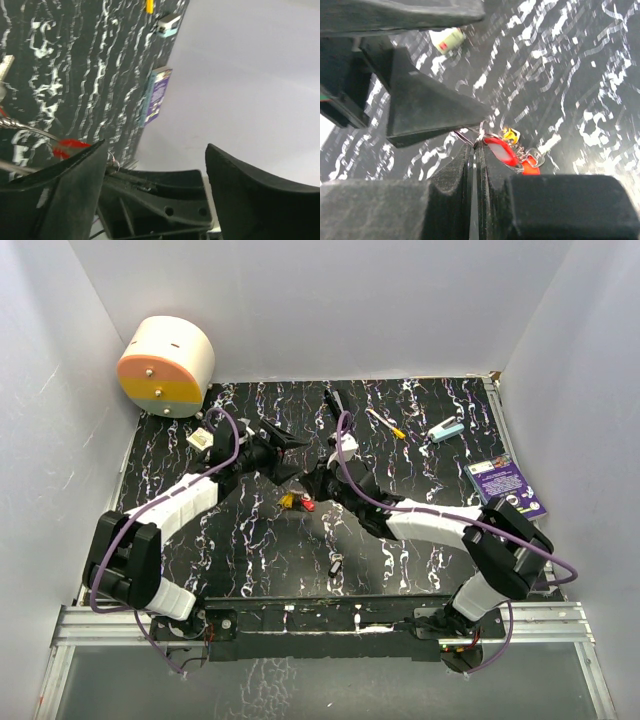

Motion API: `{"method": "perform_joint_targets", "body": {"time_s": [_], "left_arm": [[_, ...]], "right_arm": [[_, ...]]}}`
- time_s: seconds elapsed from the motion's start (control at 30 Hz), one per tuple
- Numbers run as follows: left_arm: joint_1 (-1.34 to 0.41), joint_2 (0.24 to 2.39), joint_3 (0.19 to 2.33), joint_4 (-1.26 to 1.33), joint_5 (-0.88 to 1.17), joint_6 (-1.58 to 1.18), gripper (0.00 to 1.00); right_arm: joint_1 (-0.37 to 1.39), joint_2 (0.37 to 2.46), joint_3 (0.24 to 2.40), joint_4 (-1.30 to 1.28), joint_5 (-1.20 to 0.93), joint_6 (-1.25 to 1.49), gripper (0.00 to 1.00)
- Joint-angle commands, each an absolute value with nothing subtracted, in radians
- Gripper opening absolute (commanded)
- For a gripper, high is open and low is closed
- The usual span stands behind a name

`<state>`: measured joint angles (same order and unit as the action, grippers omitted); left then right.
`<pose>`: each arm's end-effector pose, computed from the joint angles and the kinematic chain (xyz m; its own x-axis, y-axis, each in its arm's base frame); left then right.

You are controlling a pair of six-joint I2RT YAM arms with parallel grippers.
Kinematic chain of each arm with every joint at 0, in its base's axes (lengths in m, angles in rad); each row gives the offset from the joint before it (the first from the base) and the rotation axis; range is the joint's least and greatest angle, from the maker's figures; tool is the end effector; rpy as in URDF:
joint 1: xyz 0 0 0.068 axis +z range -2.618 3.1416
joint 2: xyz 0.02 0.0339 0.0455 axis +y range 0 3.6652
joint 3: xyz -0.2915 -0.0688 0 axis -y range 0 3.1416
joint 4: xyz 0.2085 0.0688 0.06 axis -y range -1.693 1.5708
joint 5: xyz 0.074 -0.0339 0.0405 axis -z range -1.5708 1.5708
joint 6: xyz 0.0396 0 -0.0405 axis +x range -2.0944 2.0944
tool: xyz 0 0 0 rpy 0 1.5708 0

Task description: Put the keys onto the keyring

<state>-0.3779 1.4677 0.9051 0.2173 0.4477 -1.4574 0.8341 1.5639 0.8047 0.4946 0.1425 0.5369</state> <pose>0.2740 -0.1272 0.3059 -0.7422 -0.6690 0.0391 -0.2321 0.2019 -0.9515 0.2190 0.2331 0.2754 -0.4789 0.2256 -0.8484 -0.4610 0.7578 0.4618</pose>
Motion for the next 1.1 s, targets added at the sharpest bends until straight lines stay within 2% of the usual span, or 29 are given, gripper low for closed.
{"method": "perform_joint_targets", "body": {"time_s": [0.0, 0.2, 0.37, 0.4, 0.43, 0.47, 0.53, 0.57, 0.67, 0.77, 0.83, 1.07], "left_arm": [[-0.363, 1.456, 0.861, 0.213, 0.505, -1.219, 0.8], [-0.301, 1.469, 0.992, 0.039, 0.436, -0.855, 0.85], [-0.246, 1.465, 1.078, -0.035, 0.29, -0.565, 0.88], [-0.234, 1.46, 1.077, -0.028, 0.284, -0.535, 0.88], [-0.226, 1.457, 1.078, -0.026, 0.271, -0.509, 0.89], [-0.219, 1.452, 1.08, -0.031, 0.257, -0.495, 0.89], [-0.203, 1.433, 1.071, -0.026, 0.256, -0.486, 0.9], [-0.197, 1.428, 1.067, -0.027, 0.251, -0.482, 0.9], [-0.188, 1.412, 1.063, -0.032, 0.24, -0.464, 0.9], [-0.179, 1.407, 1.066, -0.042, 0.226, -0.437, 0.92], [-0.173, 1.4, 1.066, -0.042, 0.213, -0.42, 0.97], [-0.144, 1.376, 1.065, -0.022, 0.168, -0.393, 0.97]], "right_arm": [[0.822, 1.49, 0.851, 0.287, 0.125, 0.535, 0.08], [0.663, 1.469, 0.845, 0.112, 0.015, 0.563, 0.08], [0.557, 1.508, 0.895, -0.006, -0.001, 0.485, 0.08], [0.55, 1.518, 0.904, -0.019, 0.009, 0.47, 0.16], [0.545, 1.526, 0.91, -0.028, 0.022, 0.457, 0.31], [0.544, 1.532, 0.915, -0.034, 0.028, 0.445, 0.42], [0.543, 1.528, 0.914, -0.041, 0.034, 0.43, 0.59], [0.543, 1.516, 0.907, -0.041, 0.045, 0.427, 0.66], [0.54, 1.454, 0.874, -0.038, 0.139, 0.421, 0.77], [0.537, 1.36, 0.847, -0.043, 0.257, 0.406, 0.95], [0.537, 1.29, 0.824, -0.03, 0.341, 0.403, 0.98], [0.537, 1.174, 0.846, -0.114, 0.559, 0.452, 0.98]]}}
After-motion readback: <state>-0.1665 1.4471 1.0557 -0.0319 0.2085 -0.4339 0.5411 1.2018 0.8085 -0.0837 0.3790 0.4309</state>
